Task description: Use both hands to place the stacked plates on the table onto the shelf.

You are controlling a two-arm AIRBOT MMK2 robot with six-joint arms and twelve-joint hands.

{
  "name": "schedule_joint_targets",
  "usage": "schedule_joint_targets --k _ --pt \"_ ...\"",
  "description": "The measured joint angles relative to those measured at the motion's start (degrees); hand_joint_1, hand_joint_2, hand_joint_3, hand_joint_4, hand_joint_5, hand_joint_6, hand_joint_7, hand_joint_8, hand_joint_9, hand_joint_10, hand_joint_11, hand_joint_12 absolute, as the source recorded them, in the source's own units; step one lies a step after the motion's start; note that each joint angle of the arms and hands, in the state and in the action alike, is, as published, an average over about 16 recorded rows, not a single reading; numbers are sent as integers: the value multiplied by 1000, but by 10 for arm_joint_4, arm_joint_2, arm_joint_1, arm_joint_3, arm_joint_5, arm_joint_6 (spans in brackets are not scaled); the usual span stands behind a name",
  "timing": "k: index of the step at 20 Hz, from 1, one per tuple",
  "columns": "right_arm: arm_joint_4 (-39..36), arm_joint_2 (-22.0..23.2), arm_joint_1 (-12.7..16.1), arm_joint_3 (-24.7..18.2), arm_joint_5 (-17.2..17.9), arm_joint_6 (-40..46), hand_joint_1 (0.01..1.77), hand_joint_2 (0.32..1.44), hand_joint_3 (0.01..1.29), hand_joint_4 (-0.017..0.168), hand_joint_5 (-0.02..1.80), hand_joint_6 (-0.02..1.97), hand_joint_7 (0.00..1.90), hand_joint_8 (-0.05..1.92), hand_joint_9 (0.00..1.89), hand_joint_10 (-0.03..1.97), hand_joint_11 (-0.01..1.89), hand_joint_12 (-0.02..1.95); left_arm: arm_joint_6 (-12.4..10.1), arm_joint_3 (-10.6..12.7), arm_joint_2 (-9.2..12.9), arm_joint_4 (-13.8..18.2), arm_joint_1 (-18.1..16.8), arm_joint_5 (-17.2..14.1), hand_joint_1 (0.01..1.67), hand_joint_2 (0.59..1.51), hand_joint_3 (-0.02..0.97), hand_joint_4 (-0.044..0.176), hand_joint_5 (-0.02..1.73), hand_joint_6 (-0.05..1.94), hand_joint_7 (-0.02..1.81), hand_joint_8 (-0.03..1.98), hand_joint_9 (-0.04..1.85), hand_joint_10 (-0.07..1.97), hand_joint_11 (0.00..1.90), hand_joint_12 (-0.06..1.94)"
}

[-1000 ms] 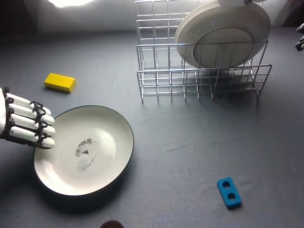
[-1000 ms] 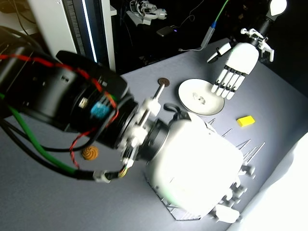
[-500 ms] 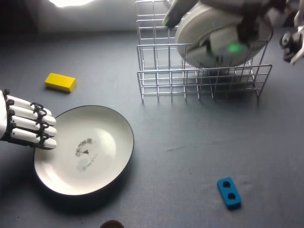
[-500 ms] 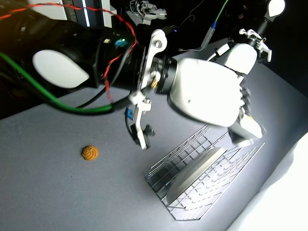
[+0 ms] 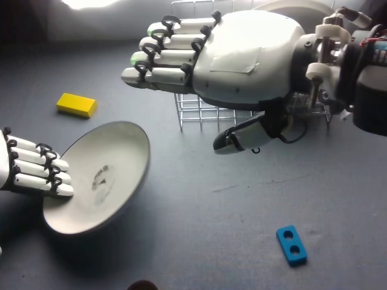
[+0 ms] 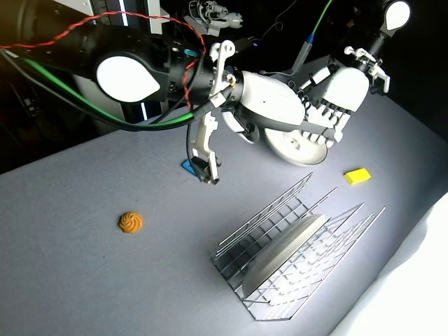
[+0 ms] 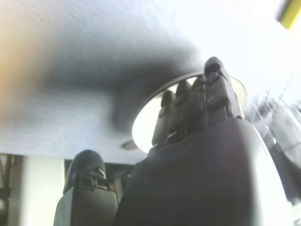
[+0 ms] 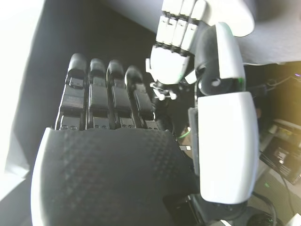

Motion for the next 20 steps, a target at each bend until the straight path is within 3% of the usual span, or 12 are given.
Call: schedule_joint_targets --k 6,20 --pt "-18 -55 -7 24 -22 -16 937 988 15 3 24 38 23 13 23 10 15 13 -15 9 -7 -12 21 3 15 1107 8 -5 8 -21 1 -11 -23 -48 29 37" --pt "-16 -198 -37 131 -46 -25 607 877 16 3 27 37 29 12 24 11 20 104 -23 17 -11 -20 28 -1 15 1117 8 -5 7 -23 -2 -11 -25 -51 30 38"
